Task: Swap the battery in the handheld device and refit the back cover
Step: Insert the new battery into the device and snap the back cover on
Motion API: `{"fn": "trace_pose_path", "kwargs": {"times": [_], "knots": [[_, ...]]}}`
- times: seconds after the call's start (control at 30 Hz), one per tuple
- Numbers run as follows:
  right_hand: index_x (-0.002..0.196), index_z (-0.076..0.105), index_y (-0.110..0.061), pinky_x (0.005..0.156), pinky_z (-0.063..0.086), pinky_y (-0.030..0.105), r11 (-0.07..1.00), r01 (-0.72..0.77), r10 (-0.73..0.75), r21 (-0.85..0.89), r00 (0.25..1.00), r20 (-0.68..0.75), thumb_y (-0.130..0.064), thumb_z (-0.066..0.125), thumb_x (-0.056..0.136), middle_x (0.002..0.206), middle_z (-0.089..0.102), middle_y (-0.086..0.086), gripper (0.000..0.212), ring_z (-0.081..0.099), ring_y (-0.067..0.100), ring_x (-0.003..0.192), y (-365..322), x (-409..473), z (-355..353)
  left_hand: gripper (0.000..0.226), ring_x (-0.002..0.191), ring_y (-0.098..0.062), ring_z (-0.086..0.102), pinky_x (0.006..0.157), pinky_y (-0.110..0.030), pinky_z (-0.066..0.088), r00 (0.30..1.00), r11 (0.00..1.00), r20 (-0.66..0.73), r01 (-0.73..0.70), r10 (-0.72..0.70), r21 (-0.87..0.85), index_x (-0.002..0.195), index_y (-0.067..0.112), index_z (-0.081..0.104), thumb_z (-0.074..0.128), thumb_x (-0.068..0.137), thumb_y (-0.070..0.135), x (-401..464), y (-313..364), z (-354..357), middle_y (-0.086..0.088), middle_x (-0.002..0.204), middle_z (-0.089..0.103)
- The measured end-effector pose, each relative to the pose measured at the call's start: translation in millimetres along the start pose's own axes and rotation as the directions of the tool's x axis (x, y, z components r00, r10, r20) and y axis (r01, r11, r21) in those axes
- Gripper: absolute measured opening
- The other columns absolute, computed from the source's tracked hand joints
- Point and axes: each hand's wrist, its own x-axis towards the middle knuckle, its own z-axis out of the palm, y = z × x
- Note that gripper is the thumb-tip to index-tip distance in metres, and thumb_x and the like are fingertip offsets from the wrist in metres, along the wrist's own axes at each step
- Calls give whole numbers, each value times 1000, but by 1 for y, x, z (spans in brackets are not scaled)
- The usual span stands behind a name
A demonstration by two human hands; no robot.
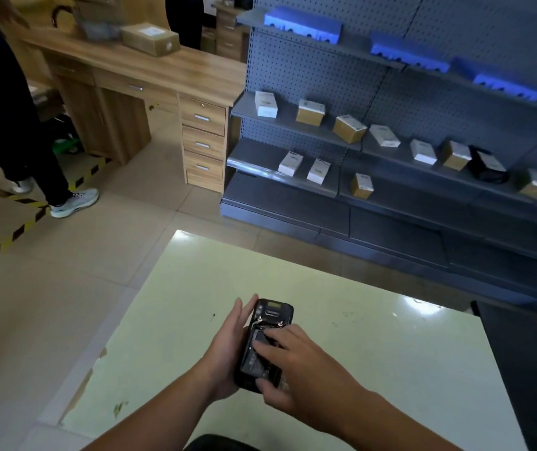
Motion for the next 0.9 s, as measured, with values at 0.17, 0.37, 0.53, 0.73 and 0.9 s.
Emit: {"fn": "trace_pose_path", "kwargs": {"times": [0.17, 0.37, 0.53, 0.73, 0.9], "knots": [[152, 47, -20, 119, 30, 32, 998, 2, 0, -63, 1000, 21, -43, 51, 101, 156, 45, 2, 56, 37, 22, 140, 8, -3, 8, 54, 110, -23, 76, 71, -36, 65, 999, 998, -19, -30, 31, 57, 150, 54, 43, 27, 102, 71, 3, -1, 0, 5, 121, 80], [150, 49, -18, 117, 36, 35, 990, 28, -27, -141, 1000, 12, -41, 56, 100, 156, 48, 5, 55, 43, 25, 139, 14, -4, 22, 58, 111, -19, 76, 74, -33, 65, 996, 994, -53, -63, 68, 84, 152, 51, 43, 25, 101, 72, 4, 1, 3, 12, 118, 80], [138, 64, -15, 108, 50, 36, 971, 39, -57, -237, 996, -67, -40, 70, 93, 142, 63, 8, 52, 58, 26, 127, 10, 1, 21, 51, 108, -13, 77, 70, -30, 65, 994, 989, -47, -92, 98, 113, 142, 61, 46, 23, 98, 76, 2, 3, 9, 19, 114, 80], [145, 55, 0, 112, 46, 44, 904, -18, 21, -426, 1000, 4, -19, 79, 84, 148, 57, 21, 68, 54, 35, 136, -7, -1, 22, 47, 109, -13, 76, 77, -29, 62, 986, 981, -75, -136, 148, 139, 137, 60, 52, 26, 100, 72, 1, 4, 20, 16, 113, 81], [157, 36, -3, 121, 34, 39, 976, -45, 43, -214, 999, -12, -2, 61, 95, 165, 33, 17, 67, 29, 31, 153, -5, -2, 25, 44, 105, -13, 77, 72, -29, 63, 986, 984, -86, -130, 141, 125, 134, 61, 51, 26, 100, 72, -2, -1, 19, 13, 112, 82]]}}
